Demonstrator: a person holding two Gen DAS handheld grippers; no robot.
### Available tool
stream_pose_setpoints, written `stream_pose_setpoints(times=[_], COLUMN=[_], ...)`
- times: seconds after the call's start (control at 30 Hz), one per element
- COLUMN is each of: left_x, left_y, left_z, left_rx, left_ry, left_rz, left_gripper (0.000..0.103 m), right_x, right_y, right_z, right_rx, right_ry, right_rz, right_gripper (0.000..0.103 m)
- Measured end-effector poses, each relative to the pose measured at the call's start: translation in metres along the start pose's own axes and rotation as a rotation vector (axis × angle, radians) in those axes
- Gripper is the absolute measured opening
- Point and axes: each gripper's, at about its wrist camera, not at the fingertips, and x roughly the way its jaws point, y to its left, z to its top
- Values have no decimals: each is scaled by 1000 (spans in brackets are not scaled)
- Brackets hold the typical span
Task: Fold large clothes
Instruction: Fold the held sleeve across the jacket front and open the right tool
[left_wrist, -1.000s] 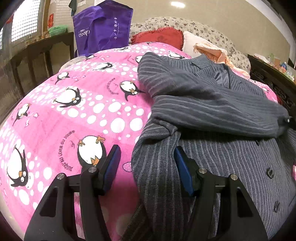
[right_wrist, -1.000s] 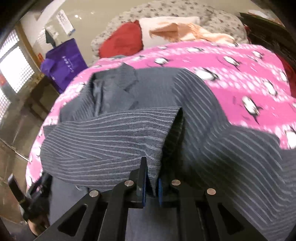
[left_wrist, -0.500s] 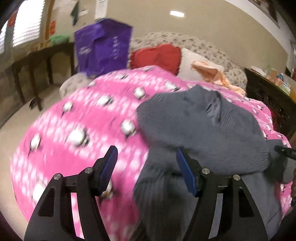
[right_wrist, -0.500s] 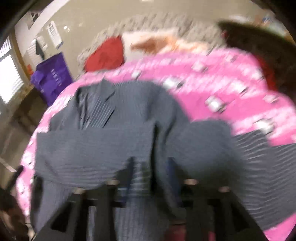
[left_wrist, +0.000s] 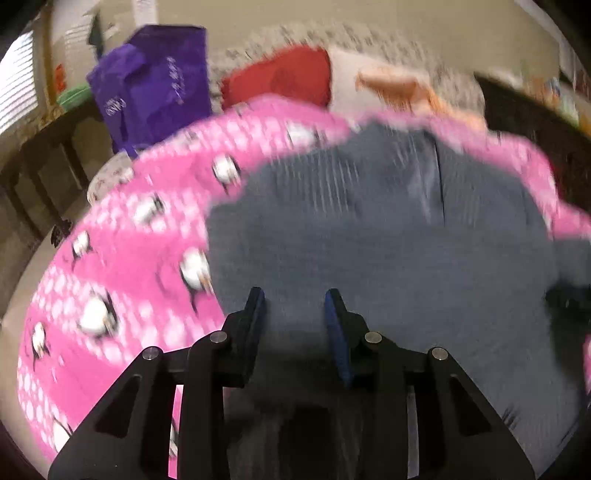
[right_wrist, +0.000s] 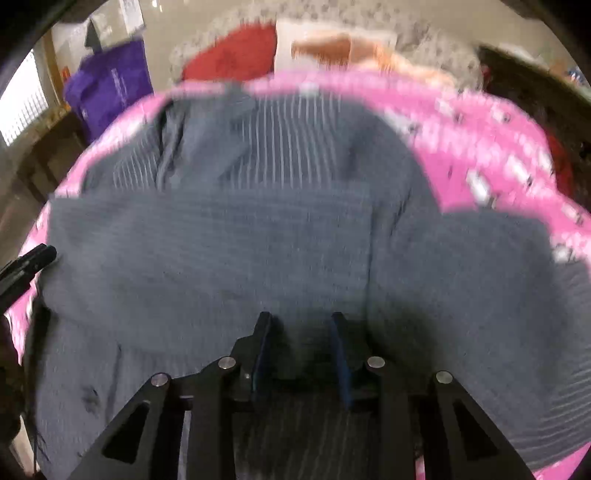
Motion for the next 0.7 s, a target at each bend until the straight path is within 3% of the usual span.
stream_pose_setpoints(times=[0.07, 0.13, 0.17, 0.3, 0.37, 0.47, 0.57, 0.63, 0.7], left_x=[14, 45, 64, 101, 98, 99, 98, 83, 55], left_y=[6, 16, 19, 26, 25, 32, 31, 25, 24], left_z=[23, 41, 45, 33, 28, 25, 26, 31, 31], left_rx=[-26, -61, -81, -112, -115, -141, -118, -100, -117], left_ry=[3, 64, 108, 158, 108, 101, 123, 128, 80], left_rz=[33, 51, 63, 83, 85, 58, 48, 56, 46], left_gripper=[42, 42, 42, 49, 50, 53, 58, 58, 58], right_x=[-9, -3, 7, 55, 59, 59, 57, 53, 28], right_y=[2, 2, 3, -3, 3, 12, 7, 1, 7], right_z=[16, 33, 40, 45, 35, 35, 35, 33, 34], right_rx=[8, 35, 45, 57, 4, -21, -7, -2, -1], right_ry=[-75, -106, -101, -52, -125, -135, -143, -134, -177], right_rz=[-13, -4, -1, -14, -44, -76, -43, -11, -37], right_gripper=[30, 30, 30, 30, 30, 31, 35, 34, 34])
